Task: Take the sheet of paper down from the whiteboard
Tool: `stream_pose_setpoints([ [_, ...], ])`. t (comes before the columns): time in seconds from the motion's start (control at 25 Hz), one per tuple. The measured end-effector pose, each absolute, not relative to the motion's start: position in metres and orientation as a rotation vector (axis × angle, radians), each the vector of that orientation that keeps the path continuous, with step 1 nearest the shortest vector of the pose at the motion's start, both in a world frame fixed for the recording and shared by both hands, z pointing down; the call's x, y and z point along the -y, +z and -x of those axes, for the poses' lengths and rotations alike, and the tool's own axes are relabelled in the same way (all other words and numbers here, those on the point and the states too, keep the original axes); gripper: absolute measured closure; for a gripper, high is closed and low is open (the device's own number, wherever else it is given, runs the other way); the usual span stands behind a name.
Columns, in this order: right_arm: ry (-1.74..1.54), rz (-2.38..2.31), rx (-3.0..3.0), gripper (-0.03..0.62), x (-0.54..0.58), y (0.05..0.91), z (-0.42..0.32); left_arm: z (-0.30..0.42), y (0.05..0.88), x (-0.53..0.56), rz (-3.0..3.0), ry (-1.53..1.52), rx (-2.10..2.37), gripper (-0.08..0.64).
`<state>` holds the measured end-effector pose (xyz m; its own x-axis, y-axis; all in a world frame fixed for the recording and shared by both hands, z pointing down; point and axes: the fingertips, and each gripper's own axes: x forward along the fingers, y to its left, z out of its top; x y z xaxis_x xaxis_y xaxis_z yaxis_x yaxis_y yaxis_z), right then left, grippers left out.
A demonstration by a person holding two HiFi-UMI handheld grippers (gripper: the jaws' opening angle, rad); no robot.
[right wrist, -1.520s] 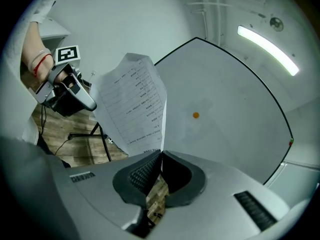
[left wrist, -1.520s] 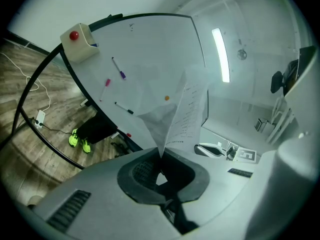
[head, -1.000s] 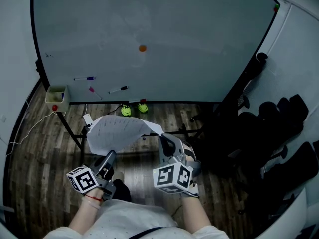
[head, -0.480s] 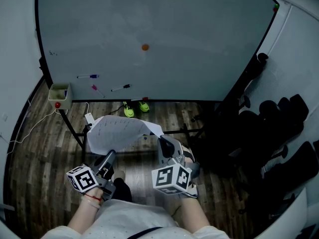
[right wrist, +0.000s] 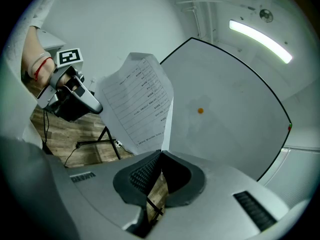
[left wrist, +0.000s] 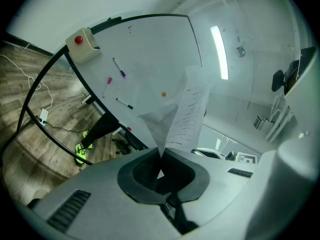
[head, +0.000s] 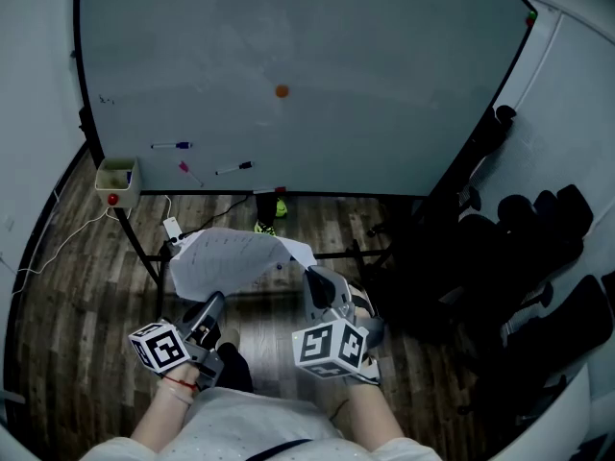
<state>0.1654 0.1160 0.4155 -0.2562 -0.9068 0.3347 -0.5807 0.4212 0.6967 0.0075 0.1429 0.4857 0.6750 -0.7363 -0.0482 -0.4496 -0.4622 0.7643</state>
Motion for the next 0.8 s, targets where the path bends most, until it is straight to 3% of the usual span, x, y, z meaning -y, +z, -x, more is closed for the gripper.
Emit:
stream_pose_setpoints([
  [0.8, -0.552, -1.289, 1.997, 0.572, -0.126, 0.4177, -0.1672, -0.0095, 0.4754, -0.1525, -2.127, -0.479, 0.908, 0.546],
])
